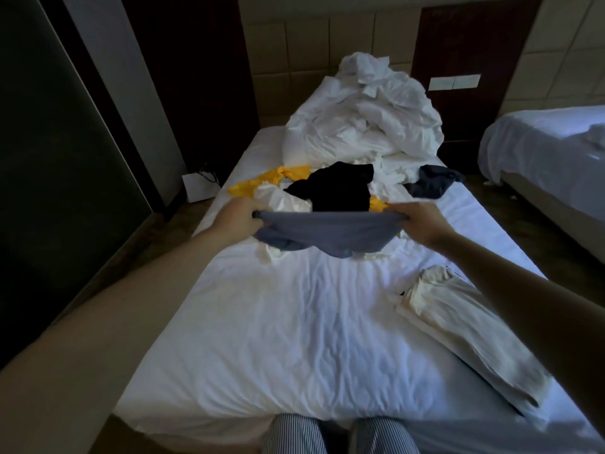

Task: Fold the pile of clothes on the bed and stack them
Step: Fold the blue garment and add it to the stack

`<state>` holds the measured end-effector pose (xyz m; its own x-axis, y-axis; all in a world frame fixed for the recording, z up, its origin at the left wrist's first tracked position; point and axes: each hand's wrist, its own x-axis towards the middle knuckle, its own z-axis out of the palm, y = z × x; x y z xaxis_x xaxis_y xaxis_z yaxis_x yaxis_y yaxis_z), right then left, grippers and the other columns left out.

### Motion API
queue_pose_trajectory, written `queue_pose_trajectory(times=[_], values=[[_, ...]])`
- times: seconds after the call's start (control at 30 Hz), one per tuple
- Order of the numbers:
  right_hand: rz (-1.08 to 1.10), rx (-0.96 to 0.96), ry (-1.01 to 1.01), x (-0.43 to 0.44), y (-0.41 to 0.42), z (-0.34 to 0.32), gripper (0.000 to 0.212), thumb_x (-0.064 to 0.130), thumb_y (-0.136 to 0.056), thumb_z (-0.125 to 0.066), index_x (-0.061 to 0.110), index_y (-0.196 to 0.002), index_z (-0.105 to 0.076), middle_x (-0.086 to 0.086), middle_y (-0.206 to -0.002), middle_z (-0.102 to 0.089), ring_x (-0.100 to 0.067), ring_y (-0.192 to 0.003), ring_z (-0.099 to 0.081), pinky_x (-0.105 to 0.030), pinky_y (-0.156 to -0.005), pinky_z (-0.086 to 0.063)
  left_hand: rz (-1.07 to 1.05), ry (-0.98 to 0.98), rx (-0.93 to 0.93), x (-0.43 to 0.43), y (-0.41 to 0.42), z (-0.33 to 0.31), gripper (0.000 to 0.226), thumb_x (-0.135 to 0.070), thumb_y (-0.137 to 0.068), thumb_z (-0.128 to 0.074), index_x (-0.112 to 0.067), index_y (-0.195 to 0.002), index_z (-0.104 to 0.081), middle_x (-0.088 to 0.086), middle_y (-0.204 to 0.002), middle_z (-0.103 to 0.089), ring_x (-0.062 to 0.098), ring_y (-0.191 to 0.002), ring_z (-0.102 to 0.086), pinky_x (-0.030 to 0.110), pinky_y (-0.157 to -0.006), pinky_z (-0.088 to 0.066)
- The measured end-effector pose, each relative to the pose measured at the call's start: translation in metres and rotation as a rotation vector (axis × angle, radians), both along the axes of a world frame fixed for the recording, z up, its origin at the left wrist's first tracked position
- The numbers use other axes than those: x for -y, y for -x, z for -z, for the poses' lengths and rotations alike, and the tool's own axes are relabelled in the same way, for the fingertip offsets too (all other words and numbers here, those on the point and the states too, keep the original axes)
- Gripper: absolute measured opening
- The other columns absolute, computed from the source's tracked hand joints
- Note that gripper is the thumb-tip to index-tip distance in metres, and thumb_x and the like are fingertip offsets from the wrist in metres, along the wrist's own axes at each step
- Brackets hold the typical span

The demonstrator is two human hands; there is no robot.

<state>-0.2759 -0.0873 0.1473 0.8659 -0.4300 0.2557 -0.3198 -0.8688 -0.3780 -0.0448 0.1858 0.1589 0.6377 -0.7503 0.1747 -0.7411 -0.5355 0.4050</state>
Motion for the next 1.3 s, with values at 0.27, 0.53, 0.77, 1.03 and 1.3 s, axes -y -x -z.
queue_pose_trajectory(times=[0.27, 0.53, 0.77, 1.03, 1.3], values=[[-0.259, -0.546, -0.276, -0.043, 0.066, 0.143, 0.033, 0.003, -0.089, -0.054, 0.021, -0.062, -0.059, 0.009, -0.066, -0.051, -0.014, -0.073, -0.049, -0.019, -0.061, -0.034, 0.283, -0.554, -0.327, -0.051, 0.066, 0.124, 0.011, -0.008, -0.083, -0.064, -0.008, -0.072, -0.066, 0.006, -0.067, -0.058, 0.013, -0.063, -0.051, 0.024, -0.061, -0.039], [-0.169, -0.483, -0.435, -0.04, 0.073, 0.177, 0.007, 0.016, -0.084, -0.066, 0.011, -0.087, -0.067, -0.003, -0.081, -0.059, -0.017, -0.078, -0.055, -0.026, -0.068, -0.04, 0.229, -0.642, -0.519, -0.051, 0.069, 0.143, 0.006, -0.007, -0.086, -0.058, -0.008, -0.086, -0.064, 0.005, -0.084, -0.06, 0.016, -0.08, -0.054, 0.026, -0.071, -0.042], [0.106, -0.102, -0.795, -0.035, 0.021, 0.177, 0.003, 0.003, -0.087, -0.06, 0.003, -0.084, -0.062, -0.011, -0.083, -0.06, -0.02, -0.081, -0.056, -0.032, -0.075, -0.047, -0.071, -0.403, -0.571, -0.021, 0.027, 0.151, 0.003, -0.005, -0.084, -0.058, -0.004, -0.082, -0.059, 0.009, -0.082, -0.055, 0.022, -0.079, -0.049, 0.028, -0.066, -0.038], [0.309, -0.141, -0.565, -0.022, -0.044, 0.21, 0.024, 0.019, -0.097, -0.045, 0.002, -0.112, -0.05, -0.021, -0.11, -0.056, -0.039, -0.113, -0.052, -0.039, -0.085, -0.041, -0.404, -0.209, -0.262, 0.034, 0.004, 0.206, 0.017, -0.013, -0.092, -0.048, -0.012, -0.108, -0.054, 0.012, -0.114, -0.058, 0.032, -0.105, -0.055, 0.038, -0.087, -0.044], [-0.258, -0.401, 0.002, -0.085, -0.065, 0.271, 0.063, 0.039, -0.08, -0.024, 0.011, -0.125, -0.059, -0.006, -0.13, -0.059, -0.026, -0.124, -0.053, -0.04, -0.106, -0.036, 0.024, -0.106, -0.028, 0.072, 0.085, 0.278, 0.052, -0.028, -0.09, -0.029, -0.014, -0.133, -0.052, 0.01, -0.134, -0.055, 0.03, -0.125, -0.051, 0.041, -0.103, -0.037]])
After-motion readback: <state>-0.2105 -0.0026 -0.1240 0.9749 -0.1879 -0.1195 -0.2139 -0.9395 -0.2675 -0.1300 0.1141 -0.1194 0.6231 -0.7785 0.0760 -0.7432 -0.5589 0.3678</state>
